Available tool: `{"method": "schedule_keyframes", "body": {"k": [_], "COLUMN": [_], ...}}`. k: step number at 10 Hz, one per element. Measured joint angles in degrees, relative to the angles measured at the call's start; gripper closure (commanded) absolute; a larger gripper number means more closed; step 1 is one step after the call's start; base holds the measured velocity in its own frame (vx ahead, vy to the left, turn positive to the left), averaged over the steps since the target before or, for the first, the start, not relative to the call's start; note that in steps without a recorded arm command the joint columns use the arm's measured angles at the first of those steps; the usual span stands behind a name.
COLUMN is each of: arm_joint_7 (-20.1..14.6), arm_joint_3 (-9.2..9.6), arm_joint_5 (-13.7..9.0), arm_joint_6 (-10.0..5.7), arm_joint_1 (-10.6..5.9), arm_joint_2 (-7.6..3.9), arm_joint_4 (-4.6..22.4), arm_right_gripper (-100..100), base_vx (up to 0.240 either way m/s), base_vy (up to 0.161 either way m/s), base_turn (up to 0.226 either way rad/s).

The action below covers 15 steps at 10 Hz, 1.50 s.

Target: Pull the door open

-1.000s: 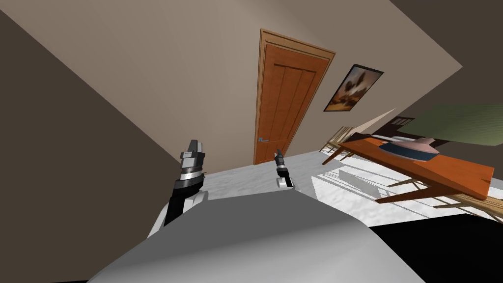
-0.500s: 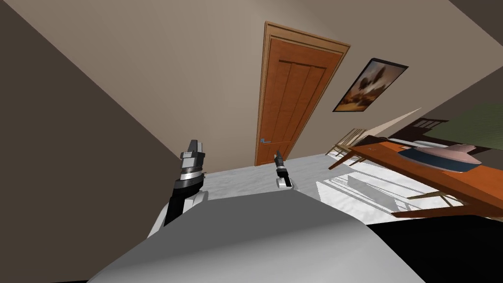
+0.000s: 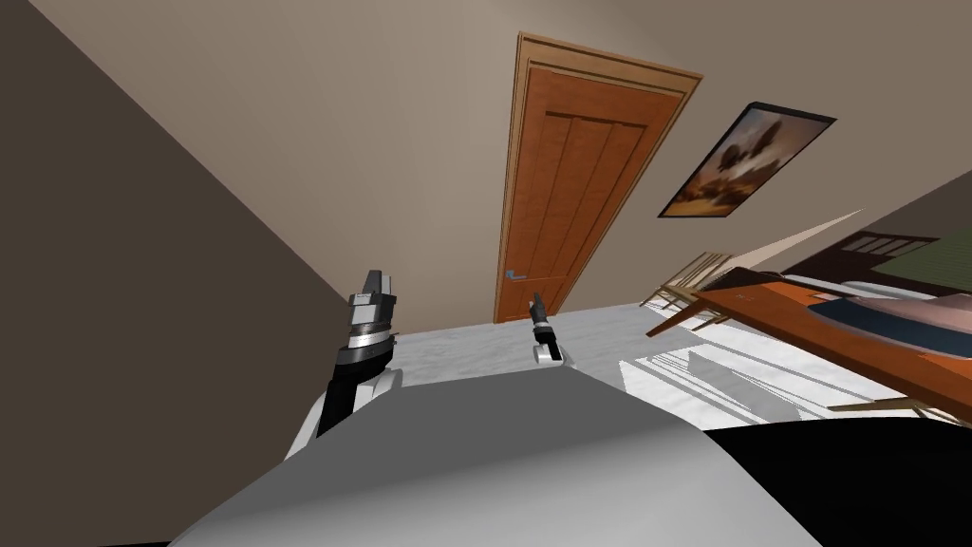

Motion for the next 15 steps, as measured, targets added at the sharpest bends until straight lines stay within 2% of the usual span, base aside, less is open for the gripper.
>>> {"method": "schedule_keyframes", "body": {"k": [5, 8, 15], "arm_joint_7": [-0.6, -1.08, -1.63], "arm_joint_3": [-0.98, -1.53, -2.72], "arm_joint_5": [-0.32, -0.5, -0.84], "arm_joint_6": [-1.58, -1.93, -4.05], "arm_joint_1": [-3.22, -4.78, -8.79], "arm_joint_2": [-0.44, -0.74, -0.88], "arm_joint_4": [8.47, 12.55, 23.18], "arm_right_gripper": [-100, -100, -100], "base_vx": [0.065, 0.08, 0.061], "base_vy": [-0.067, -0.069, -0.067], "base_turn": [0.111, 0.107, 0.09]}}
